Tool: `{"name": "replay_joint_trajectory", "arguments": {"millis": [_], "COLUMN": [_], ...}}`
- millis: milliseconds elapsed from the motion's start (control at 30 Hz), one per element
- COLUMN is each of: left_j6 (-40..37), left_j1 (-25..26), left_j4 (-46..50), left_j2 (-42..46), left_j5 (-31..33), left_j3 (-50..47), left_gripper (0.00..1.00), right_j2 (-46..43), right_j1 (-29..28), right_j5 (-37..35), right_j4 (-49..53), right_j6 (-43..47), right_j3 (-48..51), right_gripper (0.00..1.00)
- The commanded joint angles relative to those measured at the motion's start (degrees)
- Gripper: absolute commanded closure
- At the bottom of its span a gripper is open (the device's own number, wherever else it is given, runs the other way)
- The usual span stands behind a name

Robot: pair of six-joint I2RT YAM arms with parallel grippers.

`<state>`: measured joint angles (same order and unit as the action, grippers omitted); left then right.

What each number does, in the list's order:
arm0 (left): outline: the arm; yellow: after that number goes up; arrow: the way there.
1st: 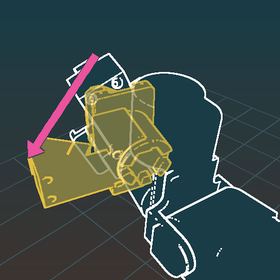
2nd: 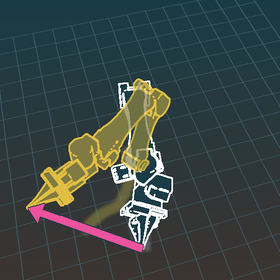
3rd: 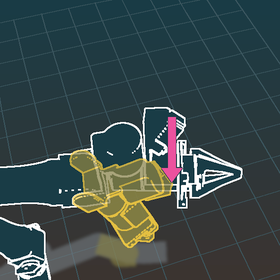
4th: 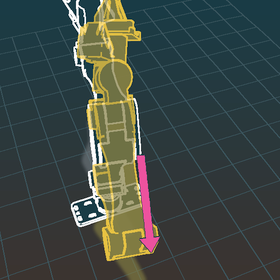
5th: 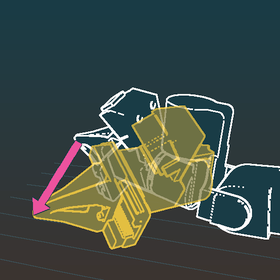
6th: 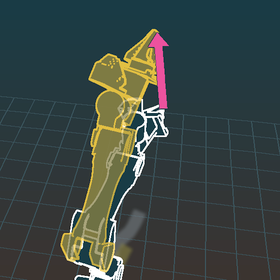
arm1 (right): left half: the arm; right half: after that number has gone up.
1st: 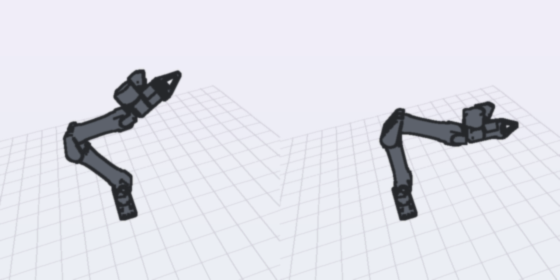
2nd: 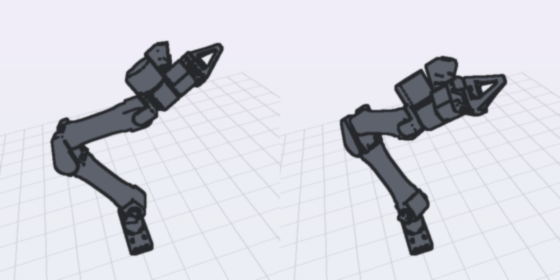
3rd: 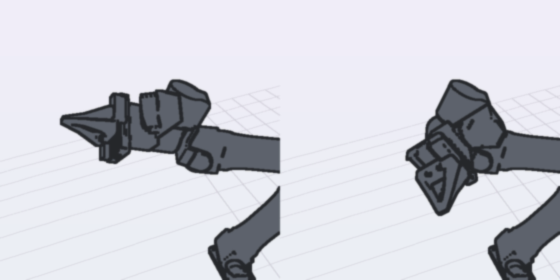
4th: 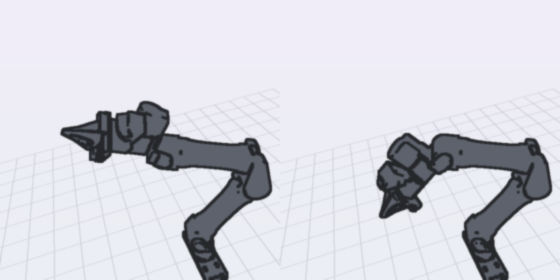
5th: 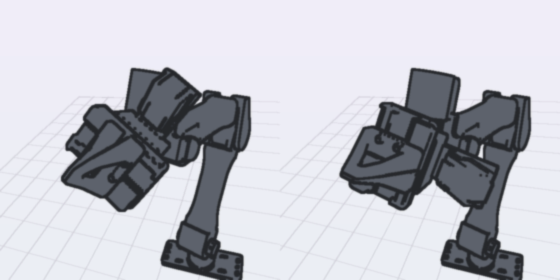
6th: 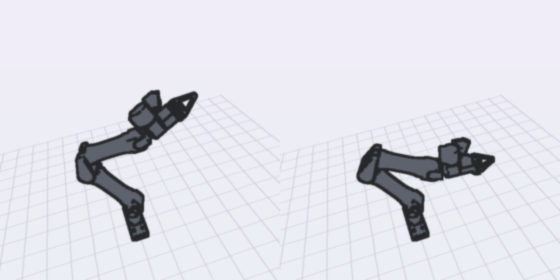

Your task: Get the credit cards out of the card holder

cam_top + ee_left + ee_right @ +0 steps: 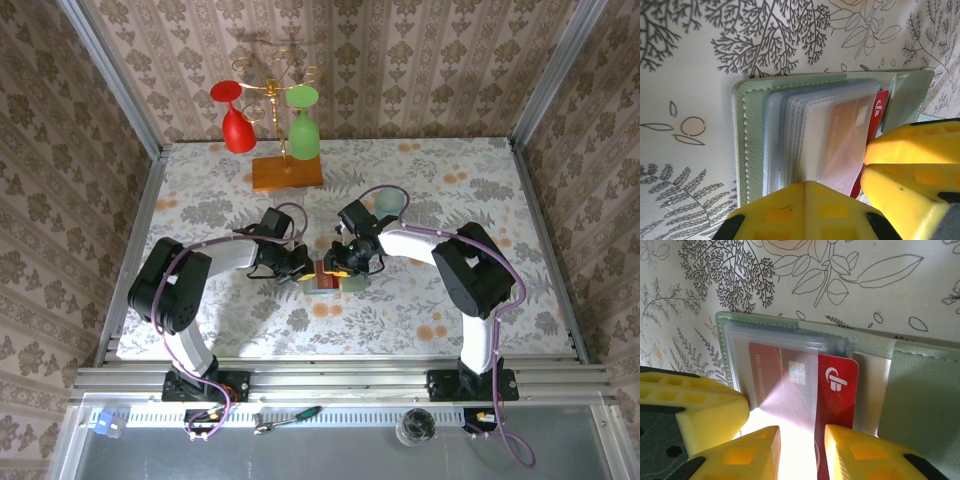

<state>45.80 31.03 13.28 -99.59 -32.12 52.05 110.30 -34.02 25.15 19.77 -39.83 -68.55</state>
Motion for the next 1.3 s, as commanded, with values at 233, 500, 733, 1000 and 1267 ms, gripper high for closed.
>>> {"name": "replay_joint_trajectory", "arguments": {"millis": [233,500,733,1000,1267], "left_j6": [-0.8,-0.6,-0.5,-0.2,-0.4], "left_j1": [-0.5,-0.1,1.2,1.9,1.9], "left_j4": [2.8,3.0,3.5,2.8,3.3], "left_j2": [-0.2,1.1,0.4,-1.0,-2.1], "left_j5": [1.5,1.2,1.3,1.1,1.5], "left_j3": [0.2,1.9,3.2,3.2,2.7], "left_gripper": [1.0,1.0,1.0,1.0,1.0], "right_j2": [-2.2,-5.4,-7.0,-6.6,-4.8], "right_j1": [-0.3,-0.1,1.5,2.4,3.5], "right_j5": [-2.6,-1.8,-0.8,1.8,2.7], "right_j4": [3.3,2.2,-0.3,-5.3,-6.7], "right_j6": [1.3,0.5,-0.7,-1.2,-1.6], "right_j3": [-0.7,0.5,3.3,6.9,8.3], "right_gripper": [0.69,0.69,0.69,0.68,0.69]}}
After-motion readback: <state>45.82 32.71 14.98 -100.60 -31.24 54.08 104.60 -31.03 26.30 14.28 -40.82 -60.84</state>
